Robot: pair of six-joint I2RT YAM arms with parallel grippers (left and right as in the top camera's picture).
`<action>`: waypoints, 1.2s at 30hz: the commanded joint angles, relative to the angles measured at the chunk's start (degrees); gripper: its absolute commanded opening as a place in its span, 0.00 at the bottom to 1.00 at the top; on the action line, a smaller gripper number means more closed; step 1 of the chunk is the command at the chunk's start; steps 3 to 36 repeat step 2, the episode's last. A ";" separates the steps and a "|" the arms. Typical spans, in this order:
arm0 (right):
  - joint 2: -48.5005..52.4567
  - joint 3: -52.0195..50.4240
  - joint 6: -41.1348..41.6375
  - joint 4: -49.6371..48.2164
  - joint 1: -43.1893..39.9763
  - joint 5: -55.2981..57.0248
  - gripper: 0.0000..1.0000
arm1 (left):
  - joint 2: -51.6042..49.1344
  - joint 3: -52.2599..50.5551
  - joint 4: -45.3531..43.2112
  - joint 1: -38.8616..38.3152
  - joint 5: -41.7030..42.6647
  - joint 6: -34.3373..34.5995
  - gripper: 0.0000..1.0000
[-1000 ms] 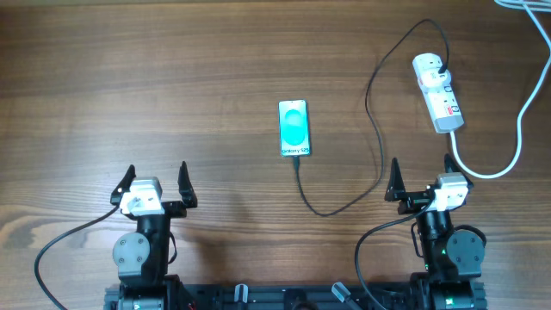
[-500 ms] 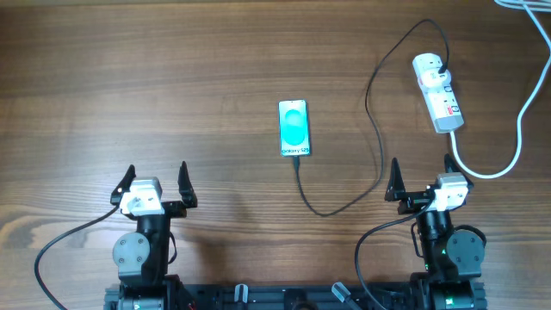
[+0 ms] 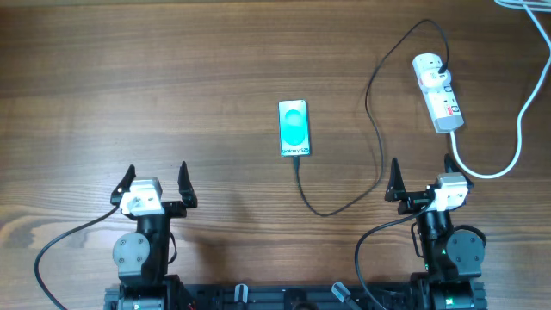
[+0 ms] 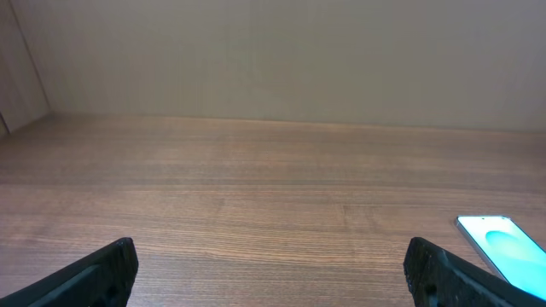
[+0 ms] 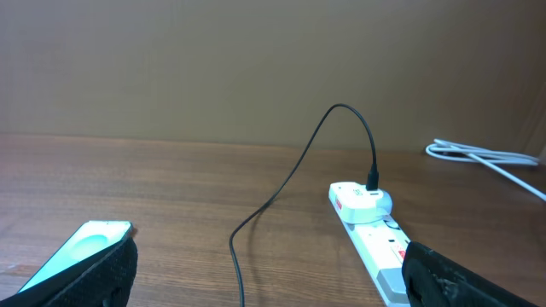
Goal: Plug charger to phone and switch on socket
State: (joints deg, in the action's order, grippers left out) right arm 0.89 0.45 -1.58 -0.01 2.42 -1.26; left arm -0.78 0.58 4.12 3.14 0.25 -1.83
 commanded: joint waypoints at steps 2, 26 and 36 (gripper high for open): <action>-0.46 -0.15 0.24 -0.13 -0.24 -0.48 1.00 | 0.55 -0.26 0.20 0.52 -0.11 0.57 1.00; -0.46 -0.15 0.24 -0.13 -0.24 -0.48 1.00 | 0.55 -0.26 0.20 0.52 -0.11 0.57 1.00; -0.46 -0.15 0.24 -0.13 -0.24 -0.48 1.00 | 0.55 -0.26 0.20 0.52 -0.11 0.57 1.00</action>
